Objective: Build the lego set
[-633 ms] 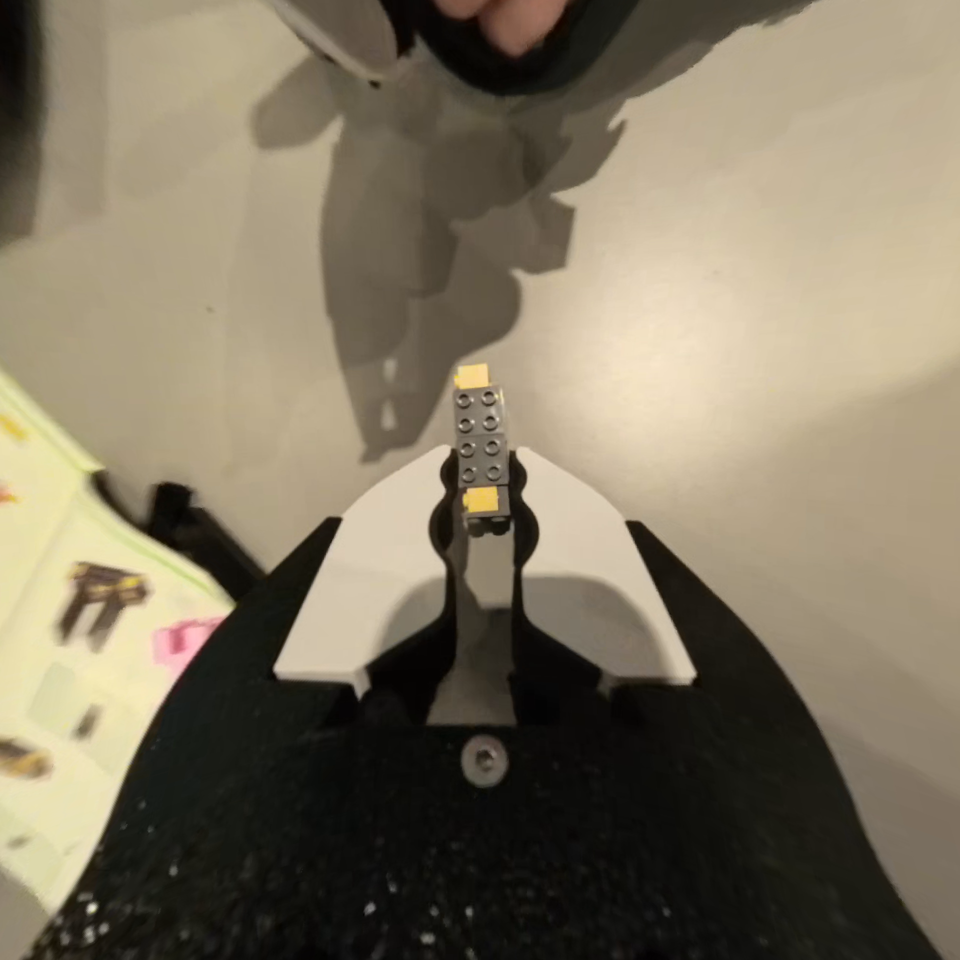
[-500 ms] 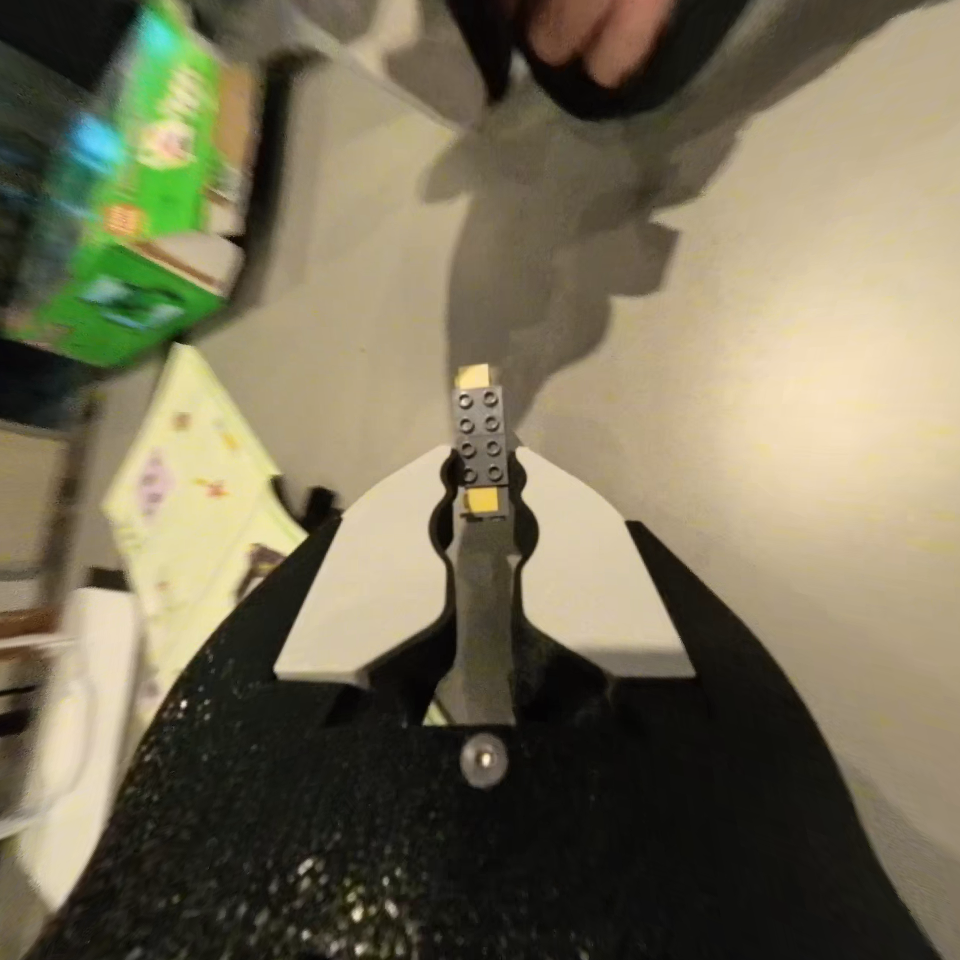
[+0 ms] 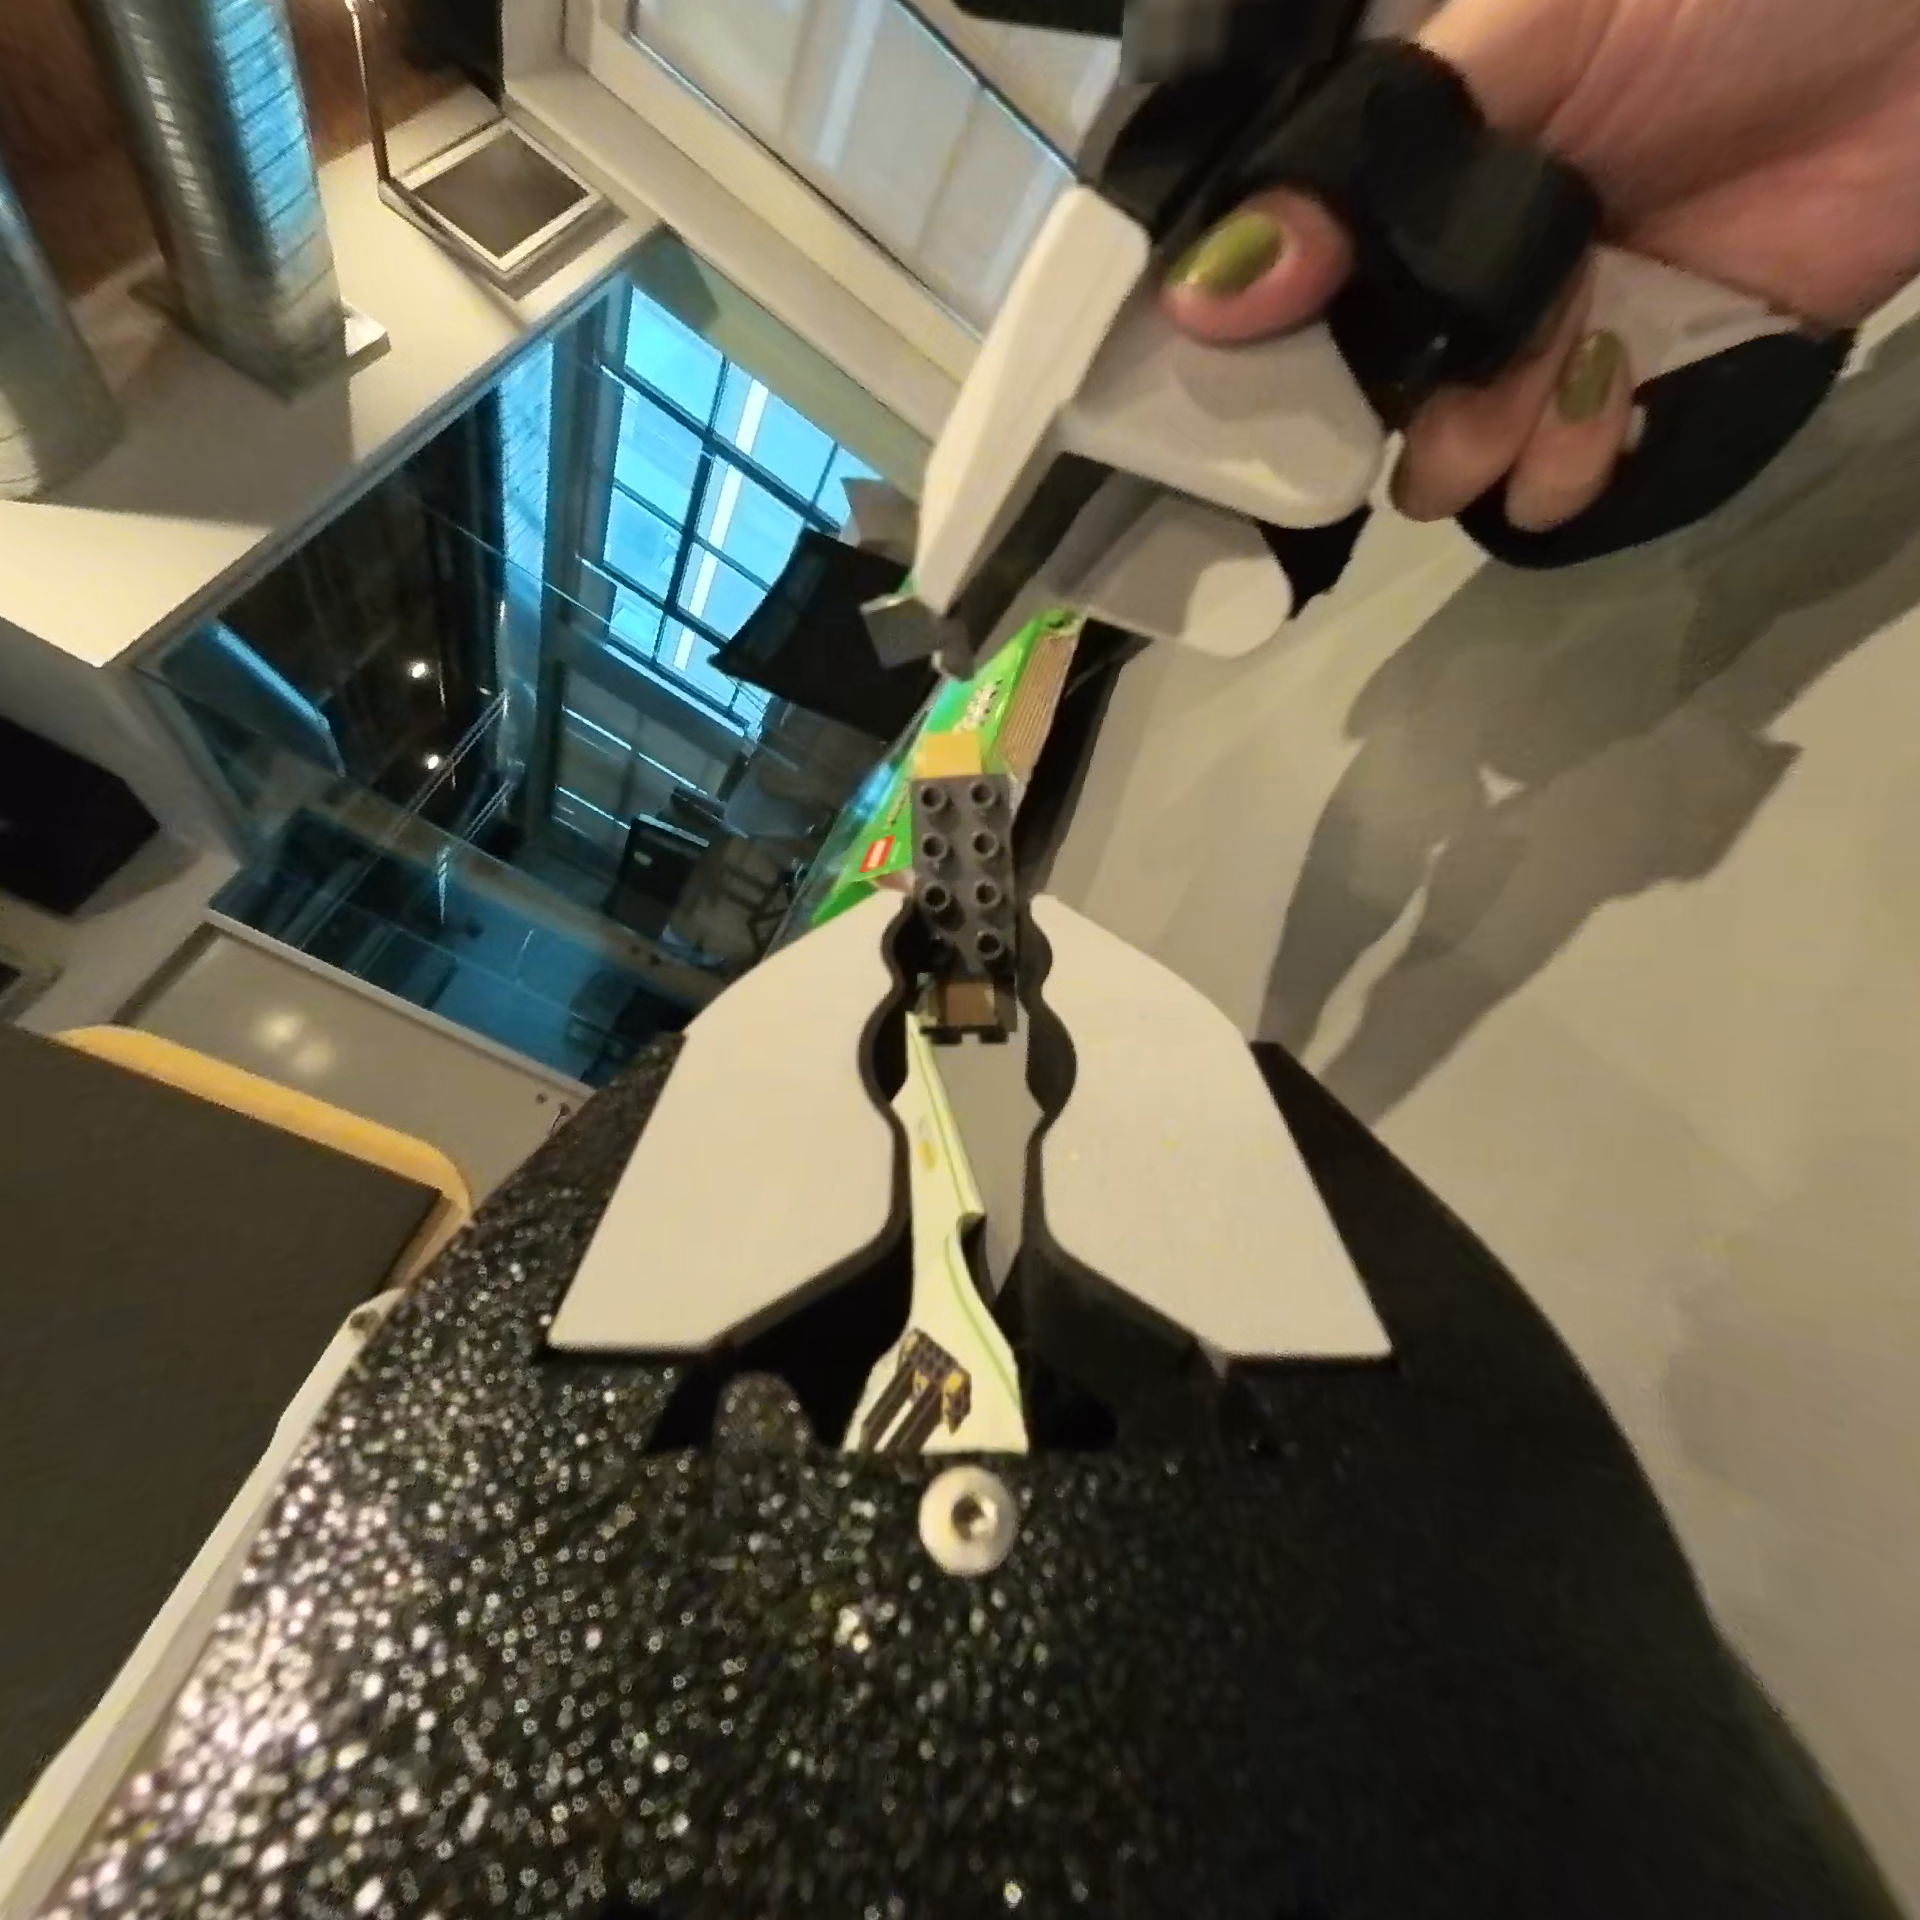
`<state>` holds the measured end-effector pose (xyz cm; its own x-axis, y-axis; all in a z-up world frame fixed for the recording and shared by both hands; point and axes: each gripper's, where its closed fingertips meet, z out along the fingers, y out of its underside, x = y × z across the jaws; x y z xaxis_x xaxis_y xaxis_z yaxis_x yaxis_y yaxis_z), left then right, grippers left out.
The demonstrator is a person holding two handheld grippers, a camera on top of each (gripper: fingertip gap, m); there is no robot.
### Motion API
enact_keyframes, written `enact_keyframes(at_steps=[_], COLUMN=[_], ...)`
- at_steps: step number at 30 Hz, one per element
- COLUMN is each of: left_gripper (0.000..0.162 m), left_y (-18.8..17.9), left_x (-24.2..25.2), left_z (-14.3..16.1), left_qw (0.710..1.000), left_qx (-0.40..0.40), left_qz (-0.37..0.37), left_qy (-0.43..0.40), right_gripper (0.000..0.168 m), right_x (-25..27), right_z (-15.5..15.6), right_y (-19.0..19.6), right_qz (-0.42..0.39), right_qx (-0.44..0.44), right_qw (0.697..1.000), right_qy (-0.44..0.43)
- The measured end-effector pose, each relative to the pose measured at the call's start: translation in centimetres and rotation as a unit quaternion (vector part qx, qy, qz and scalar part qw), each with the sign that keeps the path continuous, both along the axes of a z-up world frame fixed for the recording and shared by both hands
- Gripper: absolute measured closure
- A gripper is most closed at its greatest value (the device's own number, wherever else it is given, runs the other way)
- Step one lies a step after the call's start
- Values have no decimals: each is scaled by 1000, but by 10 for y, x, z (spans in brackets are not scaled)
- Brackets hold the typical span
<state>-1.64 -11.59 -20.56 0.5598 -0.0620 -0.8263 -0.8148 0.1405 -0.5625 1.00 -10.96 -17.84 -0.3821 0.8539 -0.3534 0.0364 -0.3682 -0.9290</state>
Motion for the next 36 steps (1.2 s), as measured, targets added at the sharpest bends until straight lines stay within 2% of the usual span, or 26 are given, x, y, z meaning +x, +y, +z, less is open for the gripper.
enact_keyframes(at_steps=[10,27,36], left_gripper=[145,145,145], left_y=[7,8,10], left_x=[-10,-7,-10], left_z=[-12,-19,-22], left_qw=[998,998,997], left_qx=[-38,-52,-69], left_qz=[-22,-15,-5], left_qy=[-33,-17,-34], right_gripper=[152,152,152], right_x=[-14,-18,-19], right_z=[-23,-32,-37], right_y=[-1,3,2], right_qz=[-32,-55,-57], right_qx=[45,63,74], right_qw=[997,993,991], right_qy=[-55,-80,-96])
